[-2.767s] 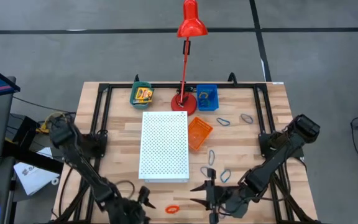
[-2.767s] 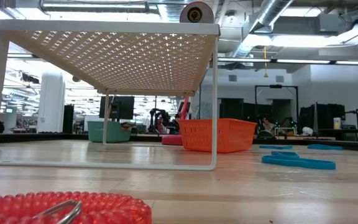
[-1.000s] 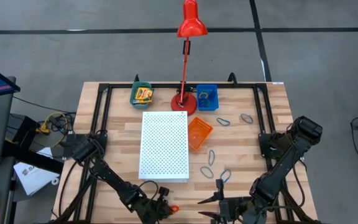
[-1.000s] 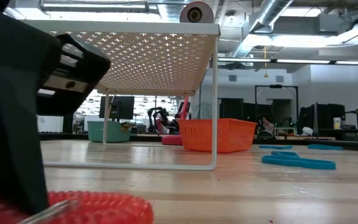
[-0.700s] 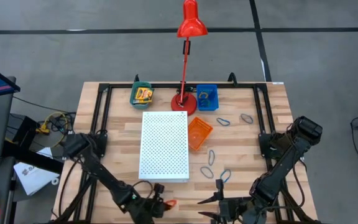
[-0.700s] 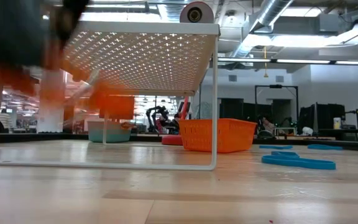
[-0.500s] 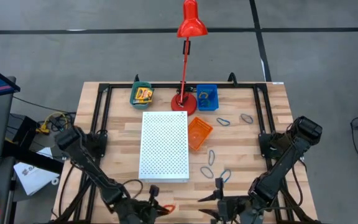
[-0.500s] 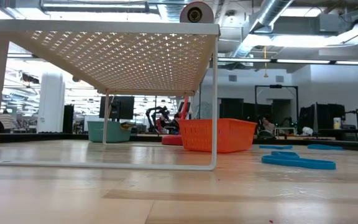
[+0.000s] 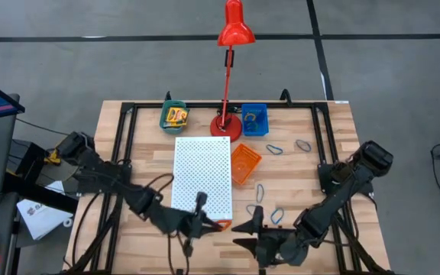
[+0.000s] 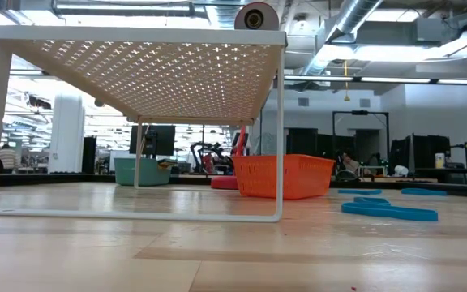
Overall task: Pick & Place Office Desk Supplies
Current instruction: Put the orange spring keychain into the blue bin
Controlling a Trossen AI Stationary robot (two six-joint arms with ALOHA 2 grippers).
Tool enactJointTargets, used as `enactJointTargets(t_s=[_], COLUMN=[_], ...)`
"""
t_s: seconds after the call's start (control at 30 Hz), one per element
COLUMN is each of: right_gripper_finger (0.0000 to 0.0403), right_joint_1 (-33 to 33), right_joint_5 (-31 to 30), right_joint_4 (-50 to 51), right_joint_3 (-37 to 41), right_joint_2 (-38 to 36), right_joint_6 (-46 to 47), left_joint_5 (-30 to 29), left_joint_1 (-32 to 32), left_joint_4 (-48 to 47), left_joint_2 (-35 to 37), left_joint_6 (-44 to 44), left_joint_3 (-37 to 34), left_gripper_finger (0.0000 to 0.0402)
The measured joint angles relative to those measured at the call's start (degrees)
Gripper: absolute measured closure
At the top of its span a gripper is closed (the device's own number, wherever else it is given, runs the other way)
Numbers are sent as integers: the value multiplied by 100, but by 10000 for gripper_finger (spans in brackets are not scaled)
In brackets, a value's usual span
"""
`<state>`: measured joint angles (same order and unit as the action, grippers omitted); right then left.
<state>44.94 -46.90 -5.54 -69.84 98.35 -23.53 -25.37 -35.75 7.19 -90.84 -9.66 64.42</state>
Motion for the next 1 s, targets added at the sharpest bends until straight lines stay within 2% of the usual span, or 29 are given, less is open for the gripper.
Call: enactJointTargets(t_s=[0.23, 0.47, 0.6, 0.8, 0.83, 1.0], right_gripper_finger=[171, 182, 227, 369, 383, 388], right_joint_1=[-315, -676, -805, -832, -812, -755], right_joint_5=[-286, -286, -270, -246, -244, -399], right_joint_4=[245, 413, 428, 525, 518, 321], right_joint_3=[0, 0, 0, 0, 0, 0], right_joint_2=[0, 0, 0, 0, 0, 0], right_joint_6=[-260, -254, -257, -292, -336, -374], left_joint_5=[808, 1077, 1076, 1071, 1071, 1072], left_joint_1=[556, 729, 757, 775, 798, 901], left_joint_4=[20, -10, -217, -245, -253, -249], left_joint_2=[14, 14, 14, 14, 14, 14], left_joint_6=[-89, -188, -211, -213, -211, -228], left_joint_3=[0, 0, 0, -54, -71, -206], left_gripper_finger=[390, 390, 390, 386, 383, 360])
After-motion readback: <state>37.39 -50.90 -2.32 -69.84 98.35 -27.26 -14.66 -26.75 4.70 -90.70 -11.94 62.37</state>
